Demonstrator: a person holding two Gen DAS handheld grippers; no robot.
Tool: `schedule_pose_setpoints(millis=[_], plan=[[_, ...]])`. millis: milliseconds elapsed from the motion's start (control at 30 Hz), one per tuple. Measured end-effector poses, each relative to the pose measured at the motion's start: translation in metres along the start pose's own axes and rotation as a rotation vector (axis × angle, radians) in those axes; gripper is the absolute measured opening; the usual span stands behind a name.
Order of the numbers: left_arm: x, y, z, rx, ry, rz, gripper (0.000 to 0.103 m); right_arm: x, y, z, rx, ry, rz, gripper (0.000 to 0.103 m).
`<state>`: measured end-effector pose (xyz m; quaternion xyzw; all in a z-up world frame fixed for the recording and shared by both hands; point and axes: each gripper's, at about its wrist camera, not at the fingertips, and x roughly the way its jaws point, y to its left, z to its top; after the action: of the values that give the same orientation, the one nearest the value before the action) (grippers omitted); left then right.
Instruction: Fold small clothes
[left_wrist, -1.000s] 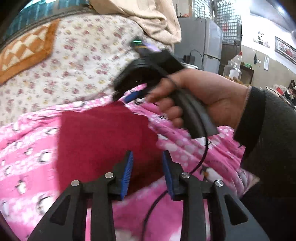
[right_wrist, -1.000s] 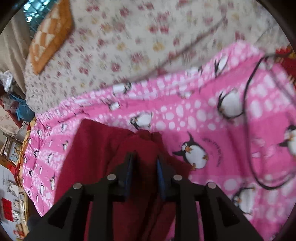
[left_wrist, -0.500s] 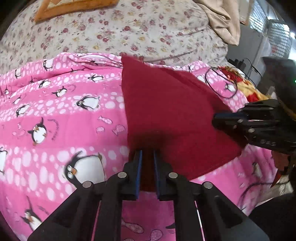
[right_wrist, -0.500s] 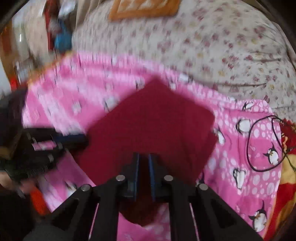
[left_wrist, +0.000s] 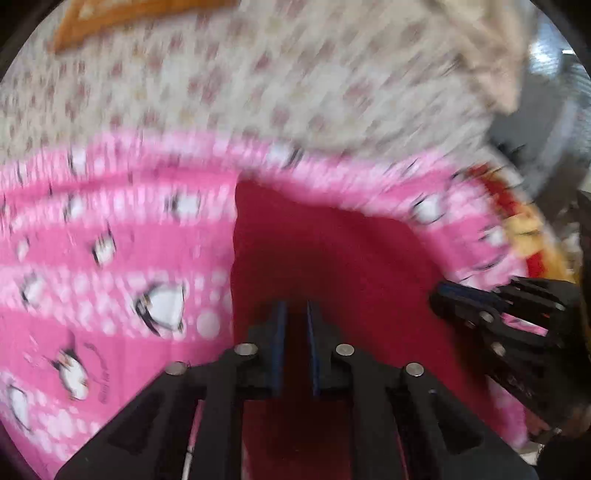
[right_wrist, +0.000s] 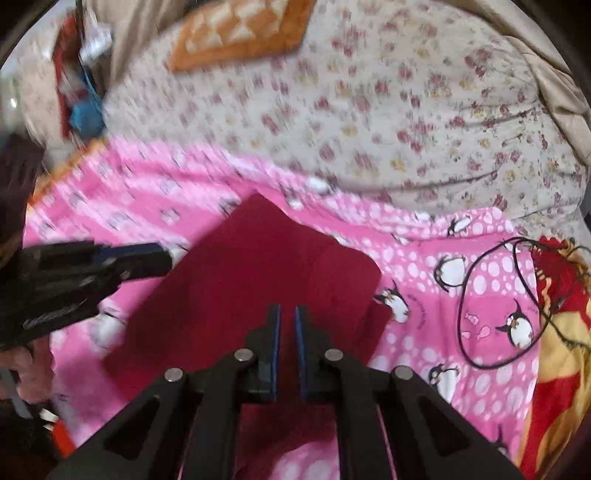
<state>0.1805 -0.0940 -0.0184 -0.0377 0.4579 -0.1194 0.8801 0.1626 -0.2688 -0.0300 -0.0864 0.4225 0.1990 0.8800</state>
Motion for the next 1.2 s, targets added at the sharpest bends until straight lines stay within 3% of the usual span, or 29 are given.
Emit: schedule_pose_setpoints(millis=[33,133,200,267,333,433,500,567,600,633,867,933,1033,1100,1200], plan=[[0.007,0.001,-0.006,0.004,-0.002,-0.004,0.0,0.02,-0.004,-0.006,-0.002,0.066,0.007,0.006],[-0.005,-0.011,-0.005,0.056,-0.028,0.022,0.0,0.016,-0.017,-0.002,0.064,0.083,0.053,0.006],[-0.018,-0.01,0.016,0.005,-0.059,-0.056,0.0,0.0,-0.017,0.008,0.065,0.035,0.026,0.006],[-0.027,-0.005,0.041,-0.072,-0.126,-0.082,0.0,-0.015,-0.016,0.019,0.089,-0.041,0.01,0.007],[-0.019,-0.007,0.062,-0.091,-0.144,-0.066,0.0,-0.026,-0.022,0.034,0.167,-0.121,-0.01,0.021],[0.014,-0.011,0.087,-0.078,-0.111,0.001,0.0,-0.012,-0.03,0.056,0.302,-0.146,-0.019,0.047],[0.04,-0.006,0.092,-0.104,-0.053,0.042,0.0,0.012,-0.029,0.064,0.303,-0.108,-0.023,0.047],[0.081,0.008,0.089,-0.168,0.094,0.057,0.0,0.047,-0.03,0.058,0.294,-0.002,-0.003,0.041],[0.094,0.014,0.083,-0.194,0.135,0.034,0.0,0.064,-0.032,0.051,0.284,0.058,0.0,0.034],[0.095,0.017,0.08,-0.21,0.123,0.018,0.0,0.078,-0.033,0.042,0.267,0.096,0.005,0.034],[0.087,0.016,0.083,-0.196,0.113,0.001,0.0,0.071,-0.048,0.038,0.297,0.068,0.098,0.033],[0.059,0.022,0.081,-0.218,0.068,-0.026,0.0,0.054,-0.057,0.041,0.319,0.038,0.133,0.032],[0.005,0.024,0.066,-0.168,-0.047,-0.078,0.004,0.003,-0.076,0.03,0.354,-0.076,0.108,0.033],[-0.019,0.024,0.052,-0.132,-0.095,-0.096,0.014,-0.029,-0.07,0.02,0.278,-0.141,0.147,0.033],[-0.027,0.012,0.015,-0.046,-0.075,-0.139,0.014,-0.045,-0.036,0.005,0.053,-0.111,0.175,0.033]])
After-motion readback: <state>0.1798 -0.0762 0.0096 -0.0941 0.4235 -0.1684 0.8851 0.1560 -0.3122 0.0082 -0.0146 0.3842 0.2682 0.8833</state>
